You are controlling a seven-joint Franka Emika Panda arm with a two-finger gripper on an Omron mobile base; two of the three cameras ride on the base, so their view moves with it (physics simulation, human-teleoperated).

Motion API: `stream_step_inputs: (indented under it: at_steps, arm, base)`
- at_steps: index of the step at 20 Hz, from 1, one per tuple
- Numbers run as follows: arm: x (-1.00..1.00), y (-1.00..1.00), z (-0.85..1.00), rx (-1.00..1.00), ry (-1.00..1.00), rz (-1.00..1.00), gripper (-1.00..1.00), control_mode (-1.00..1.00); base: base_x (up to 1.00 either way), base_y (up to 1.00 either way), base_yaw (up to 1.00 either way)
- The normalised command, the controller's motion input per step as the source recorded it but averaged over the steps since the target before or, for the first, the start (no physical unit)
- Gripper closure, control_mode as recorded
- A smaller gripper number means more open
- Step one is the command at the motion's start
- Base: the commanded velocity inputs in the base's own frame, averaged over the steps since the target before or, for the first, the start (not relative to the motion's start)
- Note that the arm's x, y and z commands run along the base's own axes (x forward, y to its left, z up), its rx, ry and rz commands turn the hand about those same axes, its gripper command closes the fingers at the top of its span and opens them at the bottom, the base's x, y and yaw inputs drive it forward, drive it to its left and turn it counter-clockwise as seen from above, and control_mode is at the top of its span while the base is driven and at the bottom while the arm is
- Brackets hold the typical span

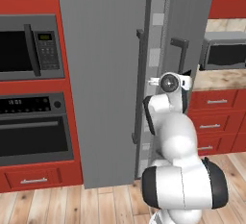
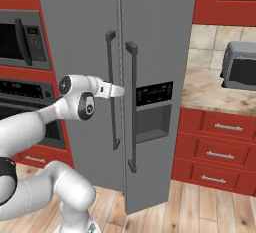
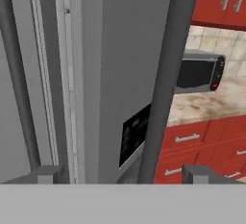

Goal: Move the hot dog bun to the plate on the dining table and place the condiment next to that plate. Then navigate to the fridge and take the sausage and place it on the plate as well.

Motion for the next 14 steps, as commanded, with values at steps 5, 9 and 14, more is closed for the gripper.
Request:
stream_step_inputs:
  at_steps: [5,9,14]
  arm:
    - [0.42,0.7,0.9,-0.04,0.44,0.04,-1.0,-1.0]
    - [0.86,0.6,0.17,-0.16,0.44,0.11,-1.0,-1.0]
    - [0.86,0.37,-0.14,-0.23,0.26,0.14,-1.0,-1.0]
  base:
    - [0.0,0.0,0.0]
    - [0.0,0.0,0.0]
    - [0.0,0.0,0.0]
